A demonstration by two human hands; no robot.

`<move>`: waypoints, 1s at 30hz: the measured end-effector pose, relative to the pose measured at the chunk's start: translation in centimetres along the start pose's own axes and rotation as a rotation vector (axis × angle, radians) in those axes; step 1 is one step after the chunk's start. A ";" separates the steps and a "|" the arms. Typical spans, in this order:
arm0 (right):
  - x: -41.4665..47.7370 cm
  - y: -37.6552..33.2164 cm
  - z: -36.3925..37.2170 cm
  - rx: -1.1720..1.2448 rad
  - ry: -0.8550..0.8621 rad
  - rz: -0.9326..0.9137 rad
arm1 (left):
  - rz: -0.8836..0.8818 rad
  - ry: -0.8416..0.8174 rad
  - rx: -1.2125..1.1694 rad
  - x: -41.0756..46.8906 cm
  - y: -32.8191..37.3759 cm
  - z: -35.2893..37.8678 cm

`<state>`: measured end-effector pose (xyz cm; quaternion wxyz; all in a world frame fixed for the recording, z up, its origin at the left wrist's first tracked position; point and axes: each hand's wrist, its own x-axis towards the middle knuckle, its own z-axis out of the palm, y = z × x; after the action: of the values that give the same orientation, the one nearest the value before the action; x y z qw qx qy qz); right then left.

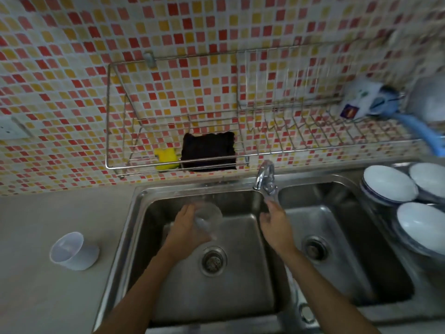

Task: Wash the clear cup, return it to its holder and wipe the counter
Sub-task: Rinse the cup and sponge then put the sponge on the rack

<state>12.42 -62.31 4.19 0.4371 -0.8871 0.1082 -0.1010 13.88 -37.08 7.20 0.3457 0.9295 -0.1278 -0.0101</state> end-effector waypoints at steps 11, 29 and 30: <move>11.1 6.5 1.7 -0.422 -0.343 -0.040 | -0.011 -0.167 -0.258 6.1 6.9 7.2; 12.6 9.0 1.3 -0.401 -0.589 -0.118 | -0.127 -0.148 -0.361 5.0 7.1 11.2; 12.5 9.0 1.3 -0.390 -0.577 -0.110 | -0.162 -0.102 -0.391 5.1 7.1 11.2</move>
<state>23.76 -70.17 -2.67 0.2657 -0.9505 -0.0505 0.1530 15.97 -50.67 3.62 0.5106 0.8503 -0.0658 -0.1095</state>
